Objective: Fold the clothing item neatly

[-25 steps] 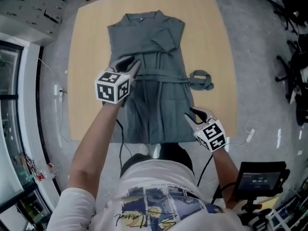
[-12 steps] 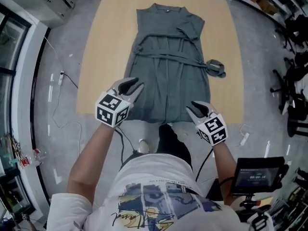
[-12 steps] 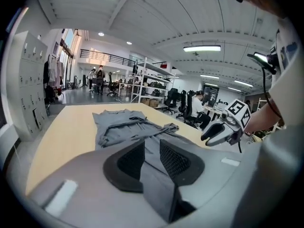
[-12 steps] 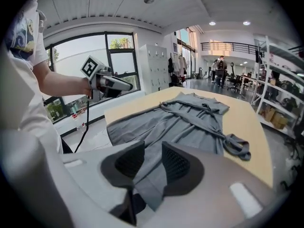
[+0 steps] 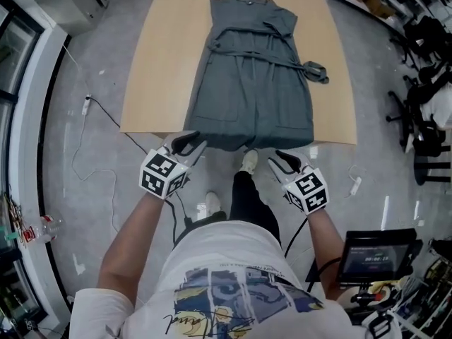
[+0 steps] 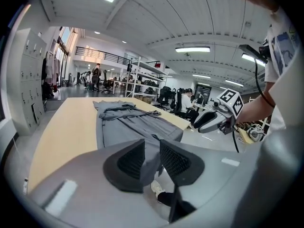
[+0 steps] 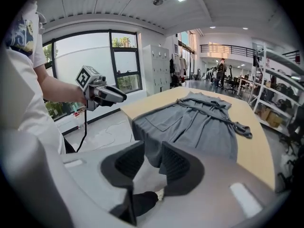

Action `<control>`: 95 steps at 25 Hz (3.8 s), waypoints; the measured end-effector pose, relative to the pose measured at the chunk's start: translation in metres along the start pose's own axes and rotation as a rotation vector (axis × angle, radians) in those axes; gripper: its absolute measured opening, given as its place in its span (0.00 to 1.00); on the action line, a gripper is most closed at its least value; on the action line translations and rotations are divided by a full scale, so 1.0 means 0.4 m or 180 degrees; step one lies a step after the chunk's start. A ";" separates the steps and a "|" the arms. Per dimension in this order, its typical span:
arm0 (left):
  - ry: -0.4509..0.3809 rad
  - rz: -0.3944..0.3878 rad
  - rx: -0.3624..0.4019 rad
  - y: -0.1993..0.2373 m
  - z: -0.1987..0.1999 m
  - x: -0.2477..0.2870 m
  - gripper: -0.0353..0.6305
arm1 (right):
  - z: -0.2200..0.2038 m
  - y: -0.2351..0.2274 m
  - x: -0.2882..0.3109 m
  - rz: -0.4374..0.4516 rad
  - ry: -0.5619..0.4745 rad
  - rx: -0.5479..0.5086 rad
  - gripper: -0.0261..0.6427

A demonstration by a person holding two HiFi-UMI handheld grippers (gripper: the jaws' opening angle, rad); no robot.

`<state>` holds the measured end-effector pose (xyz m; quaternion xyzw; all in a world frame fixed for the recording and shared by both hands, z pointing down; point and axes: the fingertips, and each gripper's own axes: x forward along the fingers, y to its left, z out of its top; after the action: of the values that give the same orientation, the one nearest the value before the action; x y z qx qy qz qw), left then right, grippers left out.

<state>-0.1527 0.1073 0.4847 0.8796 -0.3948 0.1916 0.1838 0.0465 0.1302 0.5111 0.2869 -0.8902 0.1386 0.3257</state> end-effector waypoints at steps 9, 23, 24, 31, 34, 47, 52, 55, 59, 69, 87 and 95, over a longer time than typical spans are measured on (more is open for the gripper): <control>0.0258 -0.0106 0.0089 -0.090 -0.166 -0.040 0.21 | -0.101 0.071 -0.071 0.0004 0.0068 0.0082 0.20; 0.0745 0.0292 -0.0430 0.012 -0.382 0.033 0.34 | -0.443 -0.152 -0.059 -0.0214 0.0309 0.0753 0.20; 0.0801 0.0319 -0.0462 0.029 -0.400 0.041 0.35 | -0.459 -0.168 -0.046 -0.0213 0.0314 0.0789 0.21; 0.1102 0.0519 -0.0543 0.141 -0.485 0.096 0.43 | -0.556 -0.275 0.049 -0.0265 0.0399 0.0946 0.35; 0.1167 0.0545 -0.0565 0.173 -0.503 0.126 0.48 | -0.592 -0.324 0.080 -0.0253 0.0486 0.0920 0.36; 0.1387 0.0479 -0.0600 0.239 -0.592 0.242 0.61 | -0.641 -0.471 0.240 -0.0159 0.0435 0.0963 0.50; 0.1312 0.0226 -0.0643 0.237 -0.598 0.295 0.64 | -0.622 -0.447 0.280 0.0116 0.0422 0.0802 0.50; 0.1203 0.0116 -0.0603 0.216 -0.568 0.312 0.51 | -0.607 -0.422 0.282 0.0212 0.0370 0.0818 0.44; 0.1147 -0.0082 -0.0563 0.171 -0.542 0.306 0.31 | -0.592 -0.381 0.264 0.0312 0.0271 0.0926 0.19; 0.1107 -0.0354 -0.0419 0.071 -0.479 0.222 0.09 | -0.561 -0.280 0.181 0.0397 0.0286 0.0989 0.07; 0.0790 -0.0795 -0.0719 -0.090 -0.362 0.068 0.09 | -0.406 -0.152 -0.079 0.0417 -0.0105 0.1268 0.06; 0.0555 -0.1074 -0.0666 -0.170 -0.269 -0.038 0.09 | -0.296 -0.079 -0.180 0.0667 -0.0320 0.1196 0.06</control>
<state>-0.1304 0.2101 0.5582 0.8894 -0.2424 0.1915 0.3371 0.1697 0.1868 0.5543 0.2550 -0.8888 0.3206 0.2055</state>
